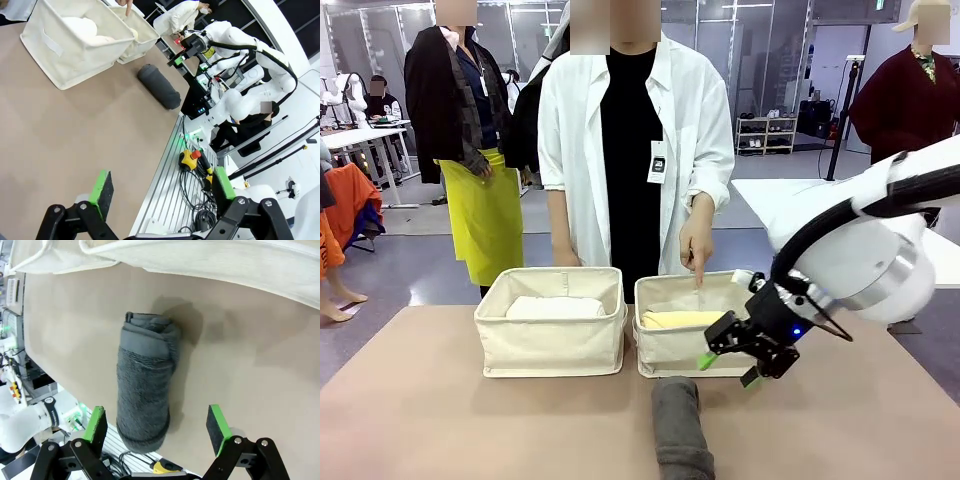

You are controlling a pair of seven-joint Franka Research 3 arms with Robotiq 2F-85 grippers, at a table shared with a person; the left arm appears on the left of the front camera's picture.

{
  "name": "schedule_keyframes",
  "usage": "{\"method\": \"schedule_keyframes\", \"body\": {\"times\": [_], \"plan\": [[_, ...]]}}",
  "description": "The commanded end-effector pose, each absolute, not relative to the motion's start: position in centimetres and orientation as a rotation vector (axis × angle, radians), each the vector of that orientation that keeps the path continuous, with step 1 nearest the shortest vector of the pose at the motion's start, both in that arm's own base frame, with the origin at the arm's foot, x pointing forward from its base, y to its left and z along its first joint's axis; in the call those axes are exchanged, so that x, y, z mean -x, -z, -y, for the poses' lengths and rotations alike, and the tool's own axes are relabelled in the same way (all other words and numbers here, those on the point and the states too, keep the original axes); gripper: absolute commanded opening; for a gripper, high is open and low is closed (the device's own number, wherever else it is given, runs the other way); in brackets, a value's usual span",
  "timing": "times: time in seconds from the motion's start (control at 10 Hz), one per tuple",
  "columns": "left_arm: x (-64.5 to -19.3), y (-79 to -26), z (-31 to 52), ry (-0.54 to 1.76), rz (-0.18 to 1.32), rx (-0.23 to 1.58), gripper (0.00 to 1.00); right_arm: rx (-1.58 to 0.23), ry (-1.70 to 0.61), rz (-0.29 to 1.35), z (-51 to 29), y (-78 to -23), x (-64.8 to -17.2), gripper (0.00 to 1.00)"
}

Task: Divide the towels into two baskets.
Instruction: Pick up one hotel-folded towel from the bottom of the table and place it in the Fabric basket indicated by the person.

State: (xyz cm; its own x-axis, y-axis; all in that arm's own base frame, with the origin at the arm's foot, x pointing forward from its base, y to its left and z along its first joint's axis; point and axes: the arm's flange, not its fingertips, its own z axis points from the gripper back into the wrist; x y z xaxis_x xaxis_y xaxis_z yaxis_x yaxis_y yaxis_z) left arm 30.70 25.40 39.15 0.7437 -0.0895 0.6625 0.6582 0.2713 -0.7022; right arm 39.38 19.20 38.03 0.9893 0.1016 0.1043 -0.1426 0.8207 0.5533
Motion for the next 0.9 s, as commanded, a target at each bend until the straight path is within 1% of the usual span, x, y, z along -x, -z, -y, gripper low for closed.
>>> {"method": "schedule_keyframes", "body": {"times": [0.0, 0.7, 0.8], "plan": [[-30.2, -39.4, -25.2, 0.534, 0.569, 1.207, 1.0, -0.51, -0.106, 0.044, -22.0, -37.4, -39.6, 1.0], [-30.2, -39.4, -25.2, 0.534, 0.569, 1.207, 1.0, -0.448, -0.138, -0.003, -29.0, -33.9, -40.5, 1.0], [-30.2, -39.4, -25.2, 0.534, 0.569, 1.207, 1.0, -0.408, -0.155, -0.021, -29.6, -33.3, -40.5, 1.0]]}}
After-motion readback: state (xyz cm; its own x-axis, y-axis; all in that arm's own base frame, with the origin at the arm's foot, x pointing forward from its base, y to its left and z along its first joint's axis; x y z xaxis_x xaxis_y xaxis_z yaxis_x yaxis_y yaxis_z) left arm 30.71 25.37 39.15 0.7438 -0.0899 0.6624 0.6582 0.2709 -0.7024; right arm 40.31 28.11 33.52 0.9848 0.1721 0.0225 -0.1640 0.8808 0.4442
